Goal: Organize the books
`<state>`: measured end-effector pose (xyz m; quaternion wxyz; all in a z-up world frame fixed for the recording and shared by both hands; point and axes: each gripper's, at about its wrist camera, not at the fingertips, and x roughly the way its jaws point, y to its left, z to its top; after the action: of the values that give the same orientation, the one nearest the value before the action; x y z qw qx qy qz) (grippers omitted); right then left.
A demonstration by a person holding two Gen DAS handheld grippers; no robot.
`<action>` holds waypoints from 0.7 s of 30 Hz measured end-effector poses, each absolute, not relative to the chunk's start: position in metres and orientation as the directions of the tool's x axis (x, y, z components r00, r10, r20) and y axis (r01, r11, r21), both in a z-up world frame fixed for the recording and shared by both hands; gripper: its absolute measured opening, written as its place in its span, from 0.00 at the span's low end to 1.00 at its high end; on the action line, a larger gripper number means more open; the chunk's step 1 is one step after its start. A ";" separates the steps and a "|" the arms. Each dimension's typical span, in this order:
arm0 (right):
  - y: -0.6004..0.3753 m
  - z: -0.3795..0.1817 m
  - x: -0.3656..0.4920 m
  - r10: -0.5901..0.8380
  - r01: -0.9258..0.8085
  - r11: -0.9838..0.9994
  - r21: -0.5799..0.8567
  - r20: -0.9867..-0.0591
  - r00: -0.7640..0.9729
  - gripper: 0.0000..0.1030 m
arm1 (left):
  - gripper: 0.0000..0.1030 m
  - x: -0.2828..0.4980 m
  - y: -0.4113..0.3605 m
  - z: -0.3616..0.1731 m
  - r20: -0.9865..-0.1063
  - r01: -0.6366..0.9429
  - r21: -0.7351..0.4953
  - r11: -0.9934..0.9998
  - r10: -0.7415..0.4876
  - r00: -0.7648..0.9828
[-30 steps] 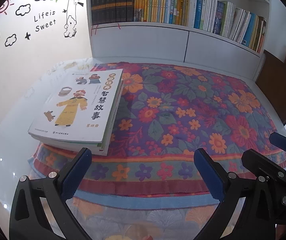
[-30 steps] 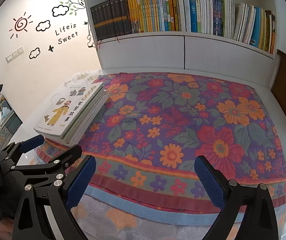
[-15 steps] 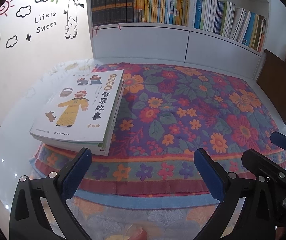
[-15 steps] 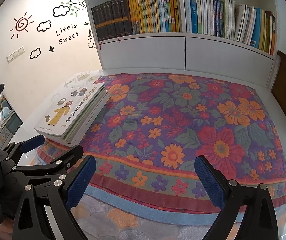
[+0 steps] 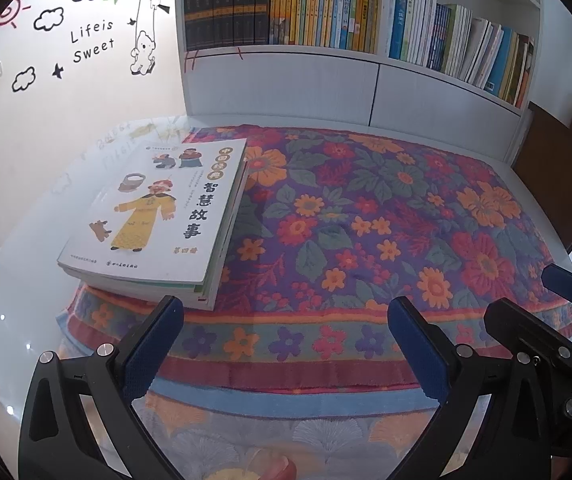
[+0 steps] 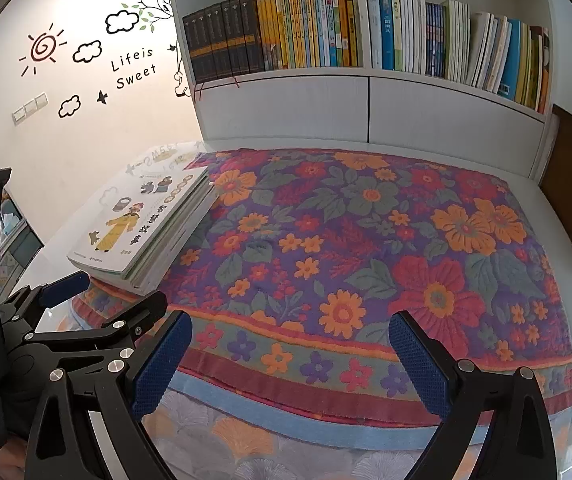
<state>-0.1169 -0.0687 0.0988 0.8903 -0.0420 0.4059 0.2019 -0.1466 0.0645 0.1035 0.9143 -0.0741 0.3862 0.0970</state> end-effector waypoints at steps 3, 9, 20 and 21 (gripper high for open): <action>-0.069 0.099 -0.117 0.322 -0.393 0.916 0.084 -0.740 0.591 0.96 | 0.99 -0.147 0.065 0.103 -0.721 -0.235 -0.066 0.970 0.116 0.683; -0.066 0.101 -0.116 0.304 -0.390 0.919 0.062 -0.741 0.598 0.96 | 0.99 -0.147 0.066 0.101 -0.715 -0.229 -0.074 0.971 0.109 0.691; -0.064 0.100 -0.116 0.262 -0.364 0.931 0.025 -0.741 0.618 0.96 | 0.99 -0.143 0.068 0.091 -0.699 -0.188 -0.101 0.977 0.065 0.712; -0.063 0.100 -0.115 0.261 -0.362 0.932 0.026 -0.740 0.619 0.96 | 0.99 -0.142 0.069 0.090 -0.698 -0.189 -0.101 0.977 0.065 0.713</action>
<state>-0.1155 -0.0632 0.0996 0.8976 -0.0631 0.4002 0.1734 -0.1423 0.0687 0.0904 0.9218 -0.0827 0.3725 0.0689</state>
